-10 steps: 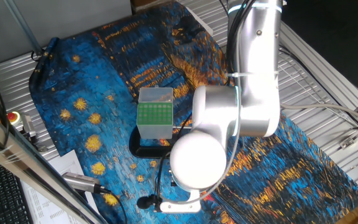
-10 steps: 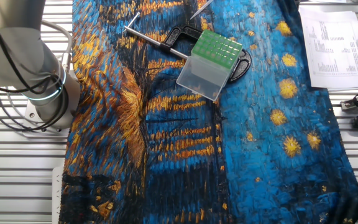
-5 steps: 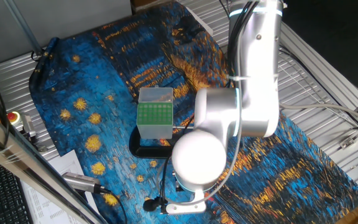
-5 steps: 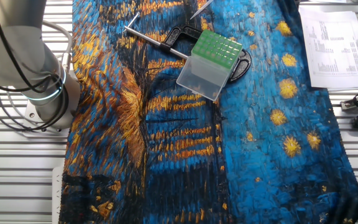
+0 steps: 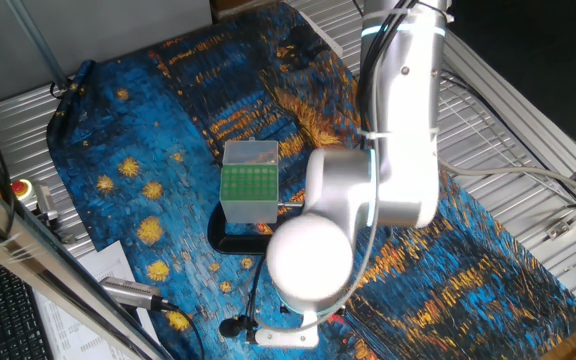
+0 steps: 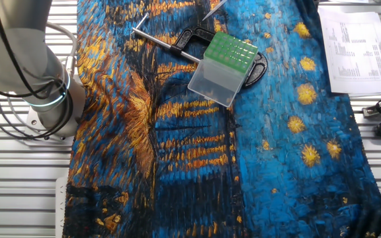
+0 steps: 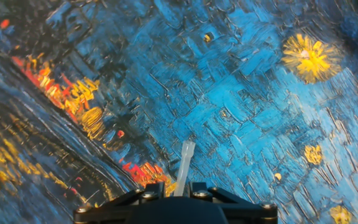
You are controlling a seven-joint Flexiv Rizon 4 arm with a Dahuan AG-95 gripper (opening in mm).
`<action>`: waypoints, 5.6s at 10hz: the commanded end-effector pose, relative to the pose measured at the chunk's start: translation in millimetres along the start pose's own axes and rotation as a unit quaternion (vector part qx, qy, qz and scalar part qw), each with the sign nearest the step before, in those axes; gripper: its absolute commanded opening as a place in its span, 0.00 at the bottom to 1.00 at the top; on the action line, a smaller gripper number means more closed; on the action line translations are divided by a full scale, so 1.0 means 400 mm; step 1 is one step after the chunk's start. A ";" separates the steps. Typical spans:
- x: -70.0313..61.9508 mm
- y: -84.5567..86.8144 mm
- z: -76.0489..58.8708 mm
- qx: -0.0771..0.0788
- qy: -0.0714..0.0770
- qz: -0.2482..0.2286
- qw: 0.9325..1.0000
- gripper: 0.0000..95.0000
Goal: Insert a large pipette tip into the holder for large pipette tips
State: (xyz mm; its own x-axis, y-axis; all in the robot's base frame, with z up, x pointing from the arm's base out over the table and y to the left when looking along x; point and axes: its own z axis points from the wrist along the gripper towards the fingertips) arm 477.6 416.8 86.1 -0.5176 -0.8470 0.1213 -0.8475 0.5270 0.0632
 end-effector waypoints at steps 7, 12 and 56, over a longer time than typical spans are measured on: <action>-0.029 -0.020 0.049 0.027 0.047 -0.003 0.999 0.20; -0.060 -0.036 0.087 0.031 0.043 0.015 0.998 0.20; -0.065 -0.025 0.171 0.016 0.020 0.009 1.000 0.00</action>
State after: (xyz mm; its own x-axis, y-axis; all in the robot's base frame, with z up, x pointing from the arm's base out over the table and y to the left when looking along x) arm 492.4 430.0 15.9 -0.5279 -0.8337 0.1621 -0.8414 0.5393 0.0340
